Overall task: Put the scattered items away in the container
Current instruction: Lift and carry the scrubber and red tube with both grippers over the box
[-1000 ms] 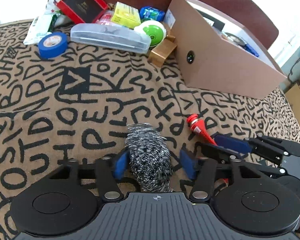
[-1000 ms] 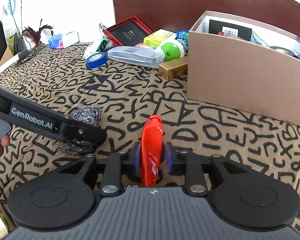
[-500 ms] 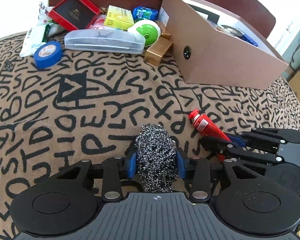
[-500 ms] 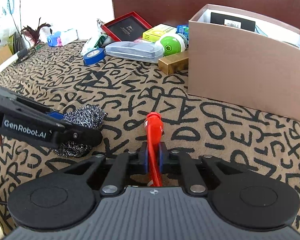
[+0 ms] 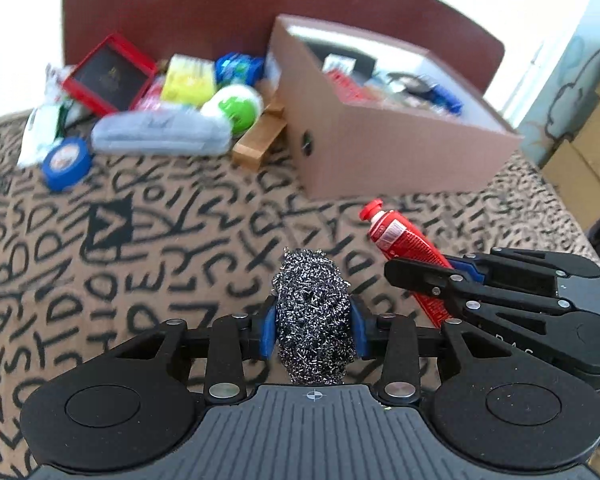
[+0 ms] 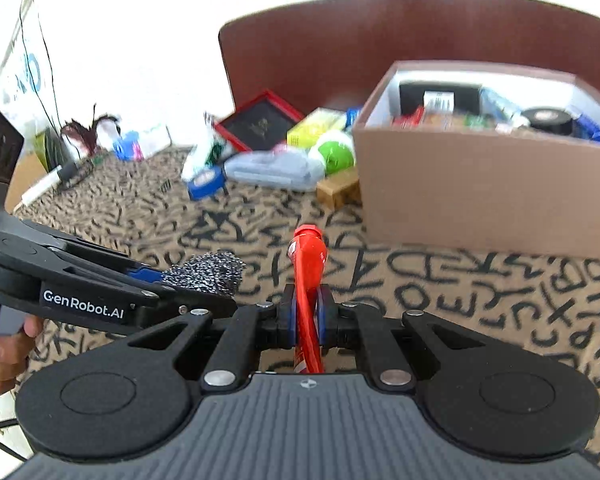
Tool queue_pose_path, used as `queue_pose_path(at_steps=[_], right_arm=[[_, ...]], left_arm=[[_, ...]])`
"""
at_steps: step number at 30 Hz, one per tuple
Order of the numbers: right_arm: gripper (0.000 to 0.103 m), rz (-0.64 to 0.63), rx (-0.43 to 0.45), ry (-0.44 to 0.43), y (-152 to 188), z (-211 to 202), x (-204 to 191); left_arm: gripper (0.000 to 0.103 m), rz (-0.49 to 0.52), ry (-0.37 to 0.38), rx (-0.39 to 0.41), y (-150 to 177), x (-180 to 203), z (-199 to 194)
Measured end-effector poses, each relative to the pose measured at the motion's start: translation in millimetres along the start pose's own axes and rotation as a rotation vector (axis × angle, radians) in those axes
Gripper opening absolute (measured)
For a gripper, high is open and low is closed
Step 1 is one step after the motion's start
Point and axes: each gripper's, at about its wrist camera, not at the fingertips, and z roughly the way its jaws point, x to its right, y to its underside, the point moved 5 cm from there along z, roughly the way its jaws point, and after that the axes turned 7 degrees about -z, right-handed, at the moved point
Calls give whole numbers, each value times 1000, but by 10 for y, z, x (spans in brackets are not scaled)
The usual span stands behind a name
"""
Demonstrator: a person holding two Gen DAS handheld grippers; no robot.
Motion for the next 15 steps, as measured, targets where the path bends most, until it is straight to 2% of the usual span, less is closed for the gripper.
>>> queue_pose_path(at_steps=[6, 15], right_arm=[[11, 4, 94, 33, -280, -267, 235], [11, -10, 198, 160, -688, -510, 785]], left_arm=[[37, 44, 52, 62, -353, 349, -73], [37, 95, 112, 146, -945, 918, -6]])
